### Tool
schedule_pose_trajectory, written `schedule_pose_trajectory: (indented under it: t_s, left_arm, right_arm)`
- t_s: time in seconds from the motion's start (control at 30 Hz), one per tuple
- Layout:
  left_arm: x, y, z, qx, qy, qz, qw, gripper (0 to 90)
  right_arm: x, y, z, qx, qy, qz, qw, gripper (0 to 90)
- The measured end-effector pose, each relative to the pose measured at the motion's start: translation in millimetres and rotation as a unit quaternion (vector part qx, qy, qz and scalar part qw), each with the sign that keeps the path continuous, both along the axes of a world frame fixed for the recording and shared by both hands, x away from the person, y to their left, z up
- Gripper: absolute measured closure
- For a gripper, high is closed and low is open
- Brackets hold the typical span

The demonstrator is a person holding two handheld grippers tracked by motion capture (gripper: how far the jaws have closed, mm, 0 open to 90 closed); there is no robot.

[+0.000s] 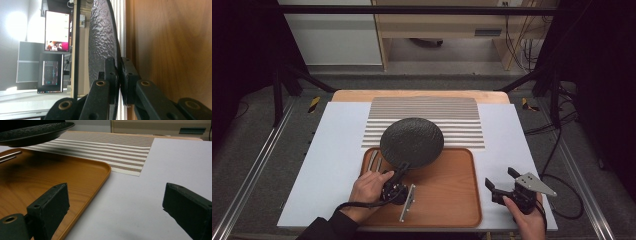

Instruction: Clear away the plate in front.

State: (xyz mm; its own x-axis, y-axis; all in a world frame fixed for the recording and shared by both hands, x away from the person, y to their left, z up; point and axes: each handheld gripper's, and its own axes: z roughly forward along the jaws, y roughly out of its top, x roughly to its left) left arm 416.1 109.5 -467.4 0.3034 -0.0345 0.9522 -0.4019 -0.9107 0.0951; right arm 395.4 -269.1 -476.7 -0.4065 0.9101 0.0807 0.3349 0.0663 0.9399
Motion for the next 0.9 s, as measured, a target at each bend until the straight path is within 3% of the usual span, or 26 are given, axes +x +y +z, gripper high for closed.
schedule_pose_trajectory:
  t_s: [0.53,0.9]
  left_arm:
    - [-5.0,0.7,-1.5,0.006,0.008,0.0,0.9999,84.4]
    - [-26.3,4.9,2.0,0.007,0.008,-0.003,0.9999,84.3]
  right_arm:
    - [-0.4,-1.8,-0.2,-0.002,-0.002,-0.002,1.0,7.1]
    - [-1.1,-1.5,0.2,-0.001,-0.001,-0.001,1.0,7.1]
